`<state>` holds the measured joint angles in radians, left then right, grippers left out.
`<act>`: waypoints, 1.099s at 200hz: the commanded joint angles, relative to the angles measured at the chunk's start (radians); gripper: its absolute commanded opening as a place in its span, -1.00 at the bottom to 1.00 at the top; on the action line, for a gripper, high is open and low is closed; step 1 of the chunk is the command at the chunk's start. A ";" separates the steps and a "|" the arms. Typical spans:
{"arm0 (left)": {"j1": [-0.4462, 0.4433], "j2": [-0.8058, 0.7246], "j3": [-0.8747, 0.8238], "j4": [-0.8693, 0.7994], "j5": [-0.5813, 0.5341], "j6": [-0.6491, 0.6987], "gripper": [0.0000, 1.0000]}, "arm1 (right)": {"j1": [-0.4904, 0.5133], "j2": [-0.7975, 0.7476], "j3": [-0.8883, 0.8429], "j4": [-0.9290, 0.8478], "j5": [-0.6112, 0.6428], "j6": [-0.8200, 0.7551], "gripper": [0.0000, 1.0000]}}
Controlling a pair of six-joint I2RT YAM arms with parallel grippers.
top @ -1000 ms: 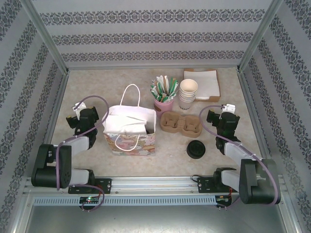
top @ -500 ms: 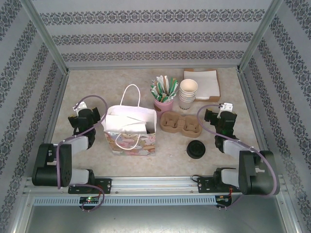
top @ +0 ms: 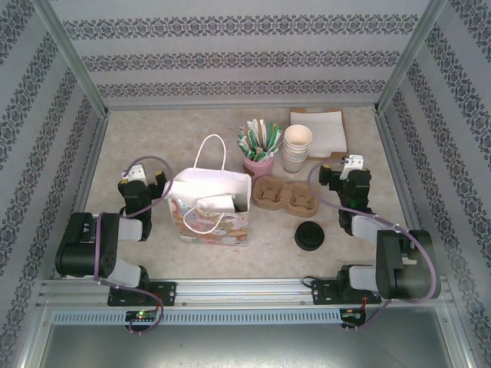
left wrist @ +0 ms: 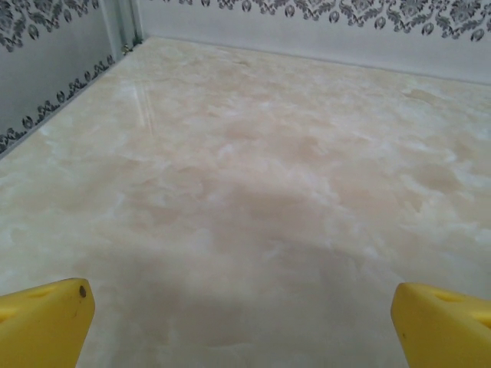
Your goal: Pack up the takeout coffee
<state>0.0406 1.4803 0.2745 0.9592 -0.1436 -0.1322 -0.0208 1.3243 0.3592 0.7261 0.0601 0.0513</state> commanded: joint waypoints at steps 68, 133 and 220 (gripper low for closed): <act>-0.011 0.031 0.067 -0.009 0.060 0.064 1.00 | 0.053 0.188 0.017 0.188 0.012 -0.034 0.96; -0.011 0.073 -0.020 0.199 0.041 0.056 1.00 | 0.051 0.188 0.022 0.174 0.008 -0.031 0.96; -0.010 -0.188 0.003 -0.069 0.009 0.042 1.00 | 0.051 0.187 0.023 0.173 0.008 -0.031 0.96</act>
<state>0.0387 1.4246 0.2371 1.0477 -0.1051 -0.0895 0.0227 1.5047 0.3656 0.8757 0.0631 0.0261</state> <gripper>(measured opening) 0.998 0.979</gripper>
